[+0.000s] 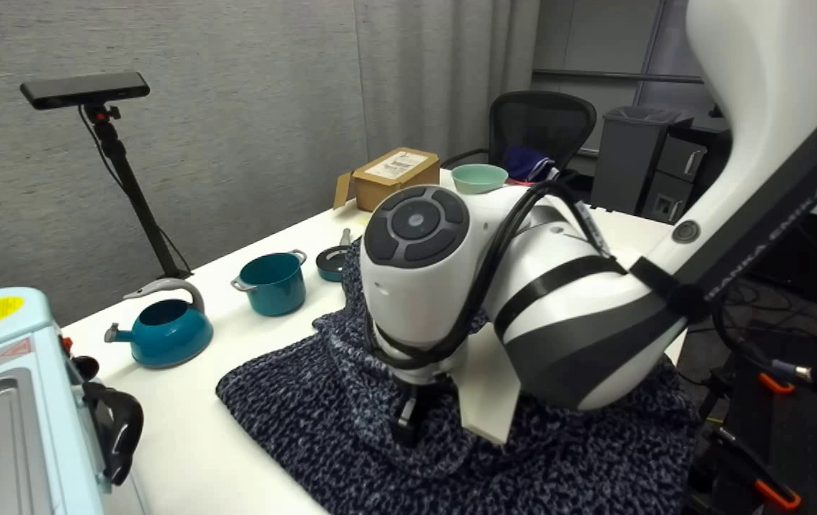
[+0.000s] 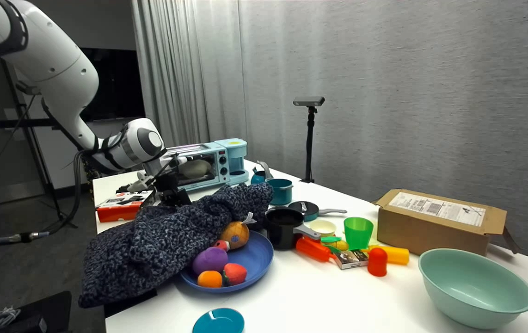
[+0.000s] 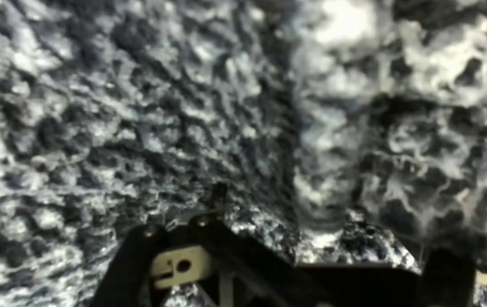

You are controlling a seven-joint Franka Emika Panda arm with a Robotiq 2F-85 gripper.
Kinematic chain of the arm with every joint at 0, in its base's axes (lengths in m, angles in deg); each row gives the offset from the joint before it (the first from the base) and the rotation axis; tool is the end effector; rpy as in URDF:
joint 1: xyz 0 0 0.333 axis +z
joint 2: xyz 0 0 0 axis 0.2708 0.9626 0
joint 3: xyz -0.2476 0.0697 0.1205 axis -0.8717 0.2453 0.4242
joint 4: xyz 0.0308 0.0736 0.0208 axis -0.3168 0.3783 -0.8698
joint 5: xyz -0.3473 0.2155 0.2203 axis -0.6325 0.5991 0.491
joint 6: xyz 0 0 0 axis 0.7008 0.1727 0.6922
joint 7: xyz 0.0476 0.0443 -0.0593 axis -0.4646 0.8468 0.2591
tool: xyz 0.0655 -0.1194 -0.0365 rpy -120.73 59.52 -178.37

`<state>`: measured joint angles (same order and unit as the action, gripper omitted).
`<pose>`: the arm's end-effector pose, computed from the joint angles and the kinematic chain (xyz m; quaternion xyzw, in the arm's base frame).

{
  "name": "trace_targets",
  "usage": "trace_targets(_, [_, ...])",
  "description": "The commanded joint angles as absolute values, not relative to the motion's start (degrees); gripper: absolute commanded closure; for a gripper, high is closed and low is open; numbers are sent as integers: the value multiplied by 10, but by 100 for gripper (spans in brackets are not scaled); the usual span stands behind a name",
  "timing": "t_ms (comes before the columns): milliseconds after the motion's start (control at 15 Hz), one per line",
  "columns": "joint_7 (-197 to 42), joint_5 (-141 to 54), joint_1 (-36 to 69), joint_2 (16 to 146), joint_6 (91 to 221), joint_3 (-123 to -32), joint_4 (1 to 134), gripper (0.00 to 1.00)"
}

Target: Unfold the blanket

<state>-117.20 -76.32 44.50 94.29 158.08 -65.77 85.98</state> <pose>0.5292 0.3775 0.1001 0.9726 0.1554 0.0924 0.1464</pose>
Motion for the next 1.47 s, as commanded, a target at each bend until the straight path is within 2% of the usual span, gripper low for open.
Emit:
trace_targets(0, [-1183,-772,467,1003,1585,-678,790,42])
trace_targets(133, [-1183,-774,473,1015,1597,-685,773,57])
trace_targets(200, [-1137,-755,448,931,1583,-676,824,64])
trace_targets(467, [-1120,-757,425,847,1595,-680,861,95])
trace_targets(533, [-1111,-755,416,828,1597,-679,867,100])
trace_targets(1400, [-1076,-653,261,656,1588,-708,935,99])
